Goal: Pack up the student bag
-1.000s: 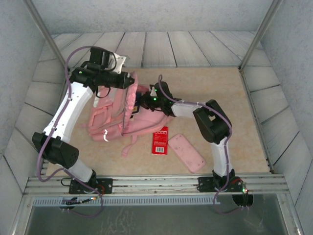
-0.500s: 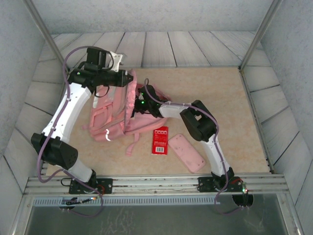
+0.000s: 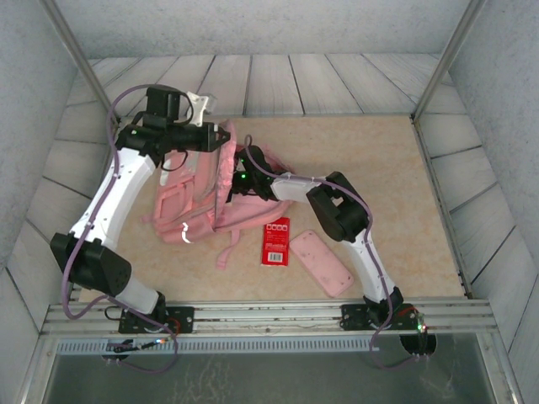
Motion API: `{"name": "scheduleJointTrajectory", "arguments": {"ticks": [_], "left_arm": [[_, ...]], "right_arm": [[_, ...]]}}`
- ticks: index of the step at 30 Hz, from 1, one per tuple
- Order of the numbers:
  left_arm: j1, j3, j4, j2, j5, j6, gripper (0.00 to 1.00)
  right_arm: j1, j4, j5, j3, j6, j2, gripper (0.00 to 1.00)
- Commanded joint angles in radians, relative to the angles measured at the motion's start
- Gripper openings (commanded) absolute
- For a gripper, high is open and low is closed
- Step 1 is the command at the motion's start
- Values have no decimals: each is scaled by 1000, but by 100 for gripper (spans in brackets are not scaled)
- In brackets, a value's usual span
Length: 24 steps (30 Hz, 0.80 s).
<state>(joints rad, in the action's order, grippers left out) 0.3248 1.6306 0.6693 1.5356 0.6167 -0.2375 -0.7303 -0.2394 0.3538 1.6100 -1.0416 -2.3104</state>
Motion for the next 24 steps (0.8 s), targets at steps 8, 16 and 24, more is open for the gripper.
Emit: {"name": "scheduleJointTrajectory", "arguments": {"ticks": [8,16,24], "left_arm": [[-23,-73,-148,-65,32,-9,0],[-27,-137,-207,-55,27,-11,0],[-26,-225,-307,-40,14,-43,0]], "right_arm": [[4,246,-123,-24,251,144,45],[73,405,-157,-154,436,359,51],[184,537,-199,-422,551,643,54]]}}
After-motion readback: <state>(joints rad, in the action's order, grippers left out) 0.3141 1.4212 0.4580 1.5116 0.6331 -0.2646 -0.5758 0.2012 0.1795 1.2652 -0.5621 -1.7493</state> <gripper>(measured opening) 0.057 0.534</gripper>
